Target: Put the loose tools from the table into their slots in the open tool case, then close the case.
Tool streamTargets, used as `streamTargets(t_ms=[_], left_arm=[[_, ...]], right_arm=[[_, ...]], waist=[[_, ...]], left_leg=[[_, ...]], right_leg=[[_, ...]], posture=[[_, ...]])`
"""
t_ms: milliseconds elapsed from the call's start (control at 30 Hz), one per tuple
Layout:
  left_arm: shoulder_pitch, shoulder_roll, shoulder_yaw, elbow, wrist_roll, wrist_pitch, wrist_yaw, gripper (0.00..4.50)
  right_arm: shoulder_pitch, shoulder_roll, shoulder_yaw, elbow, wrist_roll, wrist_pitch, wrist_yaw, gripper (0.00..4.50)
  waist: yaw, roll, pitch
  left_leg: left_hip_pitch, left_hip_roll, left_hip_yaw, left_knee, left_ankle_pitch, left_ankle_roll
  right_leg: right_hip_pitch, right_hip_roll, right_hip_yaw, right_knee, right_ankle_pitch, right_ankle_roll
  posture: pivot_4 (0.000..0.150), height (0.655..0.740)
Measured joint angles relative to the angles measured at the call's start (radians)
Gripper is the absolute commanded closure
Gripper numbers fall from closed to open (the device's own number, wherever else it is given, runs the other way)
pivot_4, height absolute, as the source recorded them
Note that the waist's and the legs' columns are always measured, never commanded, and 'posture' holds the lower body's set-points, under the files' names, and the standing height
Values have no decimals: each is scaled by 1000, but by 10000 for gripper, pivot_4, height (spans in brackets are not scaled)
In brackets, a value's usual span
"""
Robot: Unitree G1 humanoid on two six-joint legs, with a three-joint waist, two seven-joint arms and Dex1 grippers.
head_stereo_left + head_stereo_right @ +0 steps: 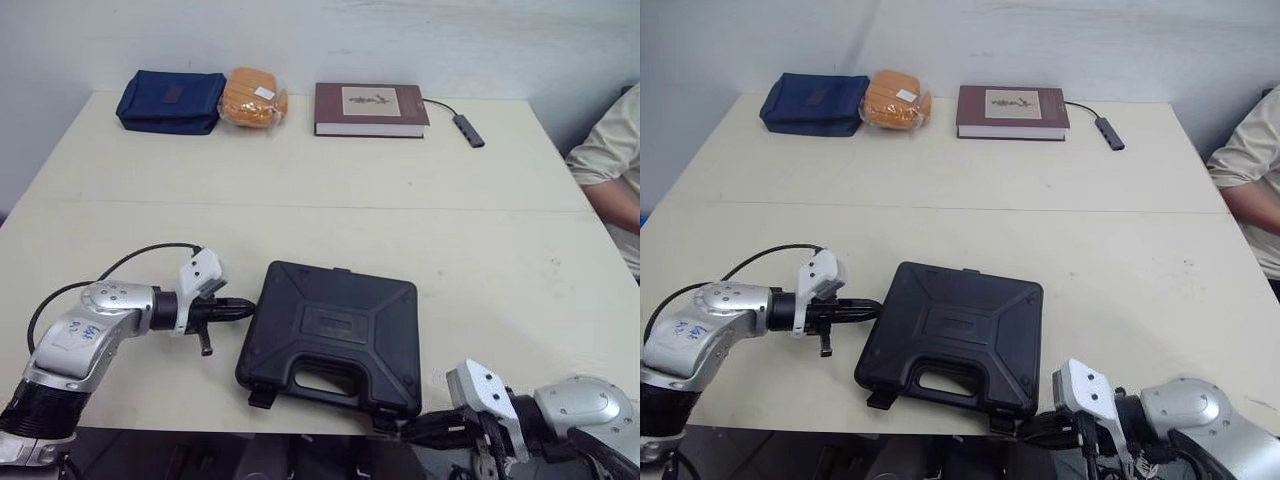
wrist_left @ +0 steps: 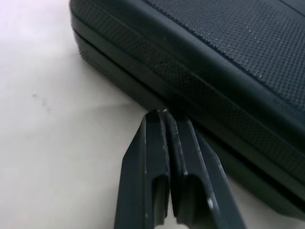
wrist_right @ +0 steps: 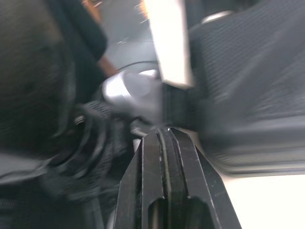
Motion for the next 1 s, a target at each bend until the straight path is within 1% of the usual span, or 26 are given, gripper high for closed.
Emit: streamTargets(t_ms=[200, 333, 400, 467, 600, 667, 800, 867, 1000], left_arm=[[10, -16, 19, -28, -19, 66, 2, 44309], [-7, -7, 13, -37, -33, 50, -51, 44309], [-78, 2, 5, 30, -18, 22, -73, 44309], [-185, 6, -2, 141, 16, -16, -89, 44309], [-371, -37, -51, 365, 109, -115, -100, 44309], [-483, -119, -107, 523, 178, -190, -94, 44309], [-594, -230, -162, 744, 266, -325, -90, 44309], [-632, -287, -181, 836, 304, -398, -90, 44309], [-667, -343, -189, 947, 343, -479, -112, 44309]], right_arm=[[-38, 8, -6, 46, -5, 11, -24, 45000], [-44, 9, -68, 93, -20, 5, -54, 45000], [-43, 7, -81, 97, -27, 3, -56, 45000], [-39, 7, -83, 99, -30, 3, -57, 45000], [-37, 10, -80, 103, -39, 2, -64, 45000], [-41, 16, -74, 107, -52, 0, -72, 45000], [-50, 22, -79, 119, -57, -3, -81, 45000], [-53, 22, -84, 118, -57, -3, -81, 45000], [-63, 21, -111, 118, -56, 5, -84, 45000]], waist=[[1, 0, 0], [4, 0, 0], [5, 0, 0], [4, 0, 0], [3, 0, 0], [5, -1, 1], [2, -3, 2], [2, -5, 3], [1, -6, 4]], left_leg=[[0, 0, 0, 1, 0, 1], [-1, 0, -1, 1, 0, 1], [-1, -1, -2, 1, 1, 0], [-1, -1, -2, 1, 1, 0], [-2, -2, -1, 2, 2, 1], [-4, -2, 0, 5, 2, 2], [-5, -2, 1, 10, 1, 3], [-6, -2, 1, 11, 1, 3], [-6, -1, 1, 11, 2, 3]], right_leg=[[0, 0, 0, 1, 0, 0], [0, -1, 0, 0, 0, 0], [0, -1, -2, 0, 0, 0], [1, -1, -2, 1, 0, 0], [1, 0, -2, 1, 1, 1], [0, 1, -4, 2, 1, 2], [-1, 1, -3, 8, 1, 3], [-1, 2, -3, 9, 1, 3], [-2, 2, -3, 10, 1, 3]], posture=[[1500, 7400], [1500, 7400], [1500, 7400], [1500, 7400], [1500, 7400], [1500, 7400], [1500, 7400], [1500, 7400], [1500, 7400]])
